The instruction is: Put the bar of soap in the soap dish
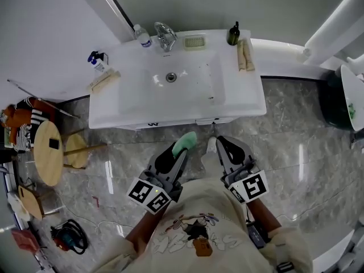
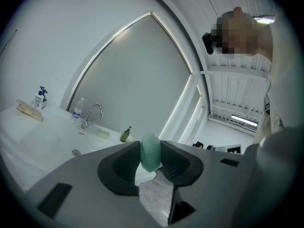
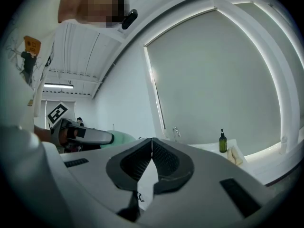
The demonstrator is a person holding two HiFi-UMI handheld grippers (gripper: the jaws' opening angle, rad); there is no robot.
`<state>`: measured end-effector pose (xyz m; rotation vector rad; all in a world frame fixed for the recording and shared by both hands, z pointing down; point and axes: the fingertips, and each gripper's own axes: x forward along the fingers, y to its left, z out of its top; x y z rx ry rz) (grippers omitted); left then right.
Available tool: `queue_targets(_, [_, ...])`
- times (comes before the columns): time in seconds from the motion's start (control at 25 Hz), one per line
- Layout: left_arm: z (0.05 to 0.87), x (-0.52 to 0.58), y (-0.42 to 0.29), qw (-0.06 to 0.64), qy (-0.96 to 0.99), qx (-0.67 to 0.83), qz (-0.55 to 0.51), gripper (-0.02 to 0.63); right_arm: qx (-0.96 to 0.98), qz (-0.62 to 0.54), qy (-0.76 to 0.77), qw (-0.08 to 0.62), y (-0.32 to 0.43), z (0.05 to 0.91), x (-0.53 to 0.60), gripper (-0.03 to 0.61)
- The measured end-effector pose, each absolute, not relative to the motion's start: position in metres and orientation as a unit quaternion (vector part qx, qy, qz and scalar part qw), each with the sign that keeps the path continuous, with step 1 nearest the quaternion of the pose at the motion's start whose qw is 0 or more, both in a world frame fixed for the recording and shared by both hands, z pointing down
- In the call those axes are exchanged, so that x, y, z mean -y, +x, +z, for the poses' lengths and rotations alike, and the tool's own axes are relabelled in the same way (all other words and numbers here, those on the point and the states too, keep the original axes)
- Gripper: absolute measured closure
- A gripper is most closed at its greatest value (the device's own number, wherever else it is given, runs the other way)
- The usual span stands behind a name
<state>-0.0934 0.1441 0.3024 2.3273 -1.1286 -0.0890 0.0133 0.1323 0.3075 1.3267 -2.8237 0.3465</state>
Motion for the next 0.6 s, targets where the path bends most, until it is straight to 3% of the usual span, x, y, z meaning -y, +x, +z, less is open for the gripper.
queue_targets(0.6, [0.310,-0.010,-0.034,0.275,0.855,0.439,-0.011,0.485,0.907,0.120,0.403,-0.007,0.065,0.316,0.000,0.571])
